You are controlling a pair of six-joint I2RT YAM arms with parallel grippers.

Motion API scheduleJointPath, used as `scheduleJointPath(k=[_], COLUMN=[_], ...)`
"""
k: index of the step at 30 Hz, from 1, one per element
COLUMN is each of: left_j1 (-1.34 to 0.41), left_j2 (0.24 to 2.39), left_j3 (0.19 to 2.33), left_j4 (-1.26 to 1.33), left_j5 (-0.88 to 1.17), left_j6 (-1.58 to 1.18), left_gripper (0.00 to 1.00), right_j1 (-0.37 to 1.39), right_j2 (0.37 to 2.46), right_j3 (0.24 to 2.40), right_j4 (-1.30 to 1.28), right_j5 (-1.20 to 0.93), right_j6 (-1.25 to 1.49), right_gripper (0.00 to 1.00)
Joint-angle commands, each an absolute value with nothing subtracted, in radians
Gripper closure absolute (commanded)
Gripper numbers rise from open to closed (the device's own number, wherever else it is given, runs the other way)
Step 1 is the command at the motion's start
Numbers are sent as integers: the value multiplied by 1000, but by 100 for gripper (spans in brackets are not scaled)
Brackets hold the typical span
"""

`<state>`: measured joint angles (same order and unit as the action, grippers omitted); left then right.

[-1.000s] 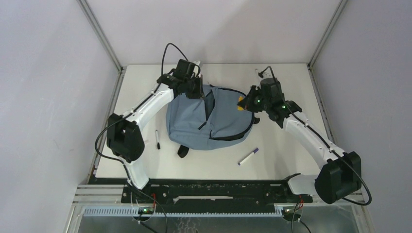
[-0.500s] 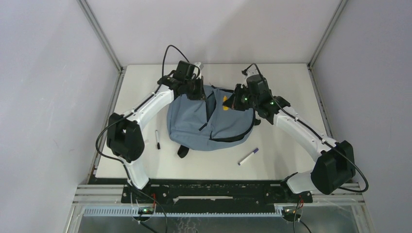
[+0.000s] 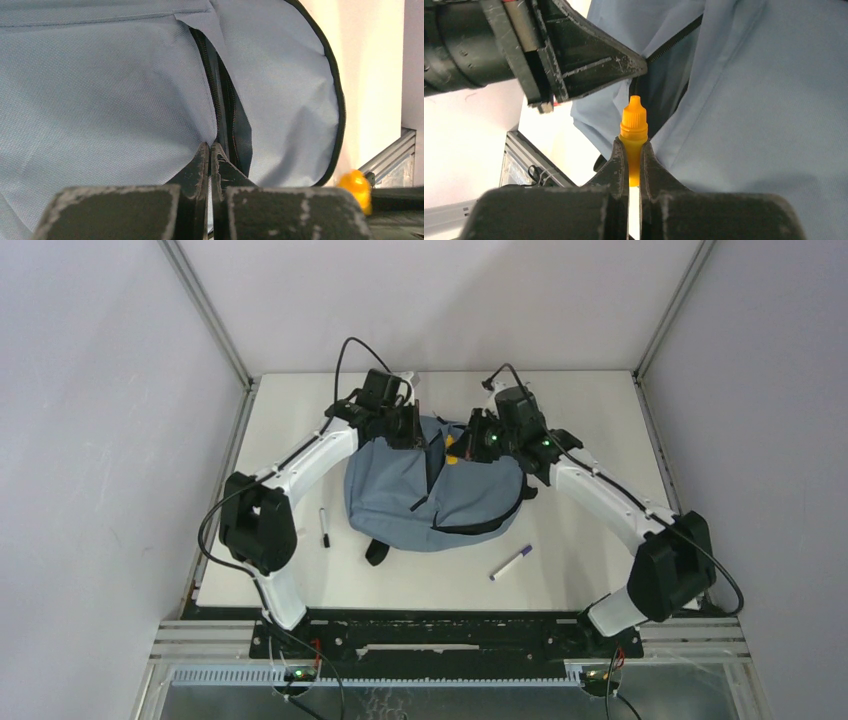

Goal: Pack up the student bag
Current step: Place the stationery in the student bag.

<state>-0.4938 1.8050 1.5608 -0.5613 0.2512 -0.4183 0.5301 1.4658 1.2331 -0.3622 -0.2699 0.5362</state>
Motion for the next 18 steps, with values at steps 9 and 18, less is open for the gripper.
scheduleJointPath(k=[9,18], left_j1=[-443,-427], left_j2=[1742,1755], left_j3=[1530,1514], left_j4=[-483,-466], left_j5=[424,438], left_j6=[-482,-482], left_gripper=[100,100], right_j1=[552,524], right_j2=[1781,1737], right_j3=[1468,1519], right_j4=[-335,-387], right_j5=[-255,-280], right_j6=[535,489], right_gripper=[100,39])
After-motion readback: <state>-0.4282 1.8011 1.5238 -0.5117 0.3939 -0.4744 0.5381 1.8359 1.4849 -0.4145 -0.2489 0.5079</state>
